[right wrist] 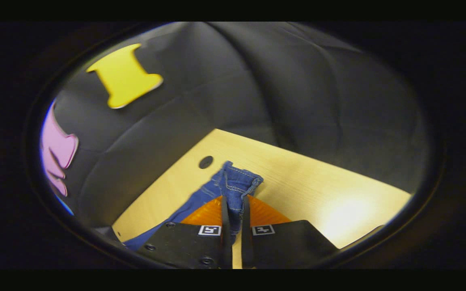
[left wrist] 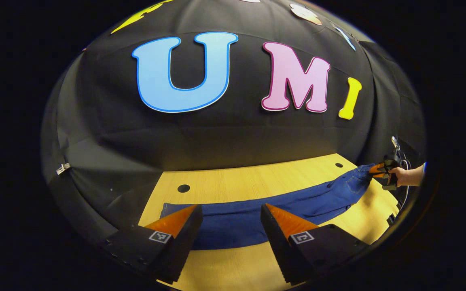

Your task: Grasp the waist and the cuffs of the jeans and fold them to make the two legs overlap; first hold the waist and fold one-third of the jeans toward the cuffs, then hold the cuffs and fold the remaining one-third in the same direction to finish folding.

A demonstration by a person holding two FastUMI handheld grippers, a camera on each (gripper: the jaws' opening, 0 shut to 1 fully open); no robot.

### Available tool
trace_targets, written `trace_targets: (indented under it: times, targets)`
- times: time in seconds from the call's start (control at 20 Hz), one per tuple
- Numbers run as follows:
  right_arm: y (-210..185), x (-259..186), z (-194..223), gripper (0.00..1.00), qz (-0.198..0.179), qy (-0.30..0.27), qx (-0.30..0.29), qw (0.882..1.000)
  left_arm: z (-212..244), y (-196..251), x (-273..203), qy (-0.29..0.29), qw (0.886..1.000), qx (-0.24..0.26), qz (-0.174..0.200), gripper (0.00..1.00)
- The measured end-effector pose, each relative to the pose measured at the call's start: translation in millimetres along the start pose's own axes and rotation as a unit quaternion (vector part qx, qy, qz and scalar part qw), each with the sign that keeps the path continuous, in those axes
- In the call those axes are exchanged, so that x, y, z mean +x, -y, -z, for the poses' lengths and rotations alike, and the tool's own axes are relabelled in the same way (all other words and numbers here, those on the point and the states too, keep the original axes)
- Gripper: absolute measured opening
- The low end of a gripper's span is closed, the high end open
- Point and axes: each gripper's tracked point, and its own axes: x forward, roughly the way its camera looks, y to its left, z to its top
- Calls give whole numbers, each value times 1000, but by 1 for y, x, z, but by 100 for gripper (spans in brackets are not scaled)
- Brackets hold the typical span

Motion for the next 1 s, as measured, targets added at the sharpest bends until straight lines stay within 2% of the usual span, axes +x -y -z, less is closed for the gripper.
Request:
trace_targets:
  times: [0.05, 0.1, 0.15, 0.2, 0.45, 0.55, 0.75, 0.8, 1.0]
  targets:
    - [-18, -8, -2, 7, -17, 14, -25, 999, -1, -5, -6, 6, 1000, 1, 7, 91]
    - [-39, -17, -3, 7, -37, 28, -46, 998, 0, -13, -14, 11, 1000, 3, 12, 91]
    - [-54, -30, -2, 7, -53, 41, -68, 995, 5, -21, -19, 12, 1000, 7, 14, 91]
    - [-69, -41, -1, 13, -68, 54, -91, 992, 8, -31, -25, 10, 1000, 11, 12, 91]
    - [-101, -102, -18, 12, -159, 98, -174, 967, 24, -76, -55, 9, 1000, -3, -2, 91]
    - [-106, -120, -7, 12, -193, 100, -208, 954, 35, -91, -66, 3, 1000, -9, -11, 91]
    - [-91, -113, 14, 12, -241, 38, -254, 936, 56, -113, -78, -21, 999, -16, -27, 91]
    - [-78, -106, 23, 18, -242, 10, -265, 933, 59, -119, -78, -26, 999, -16, -33, 91]
    - [-36, -79, 8, 18, -242, -81, -295, 921, 69, -127, -73, -45, 997, -39, -40, 90]
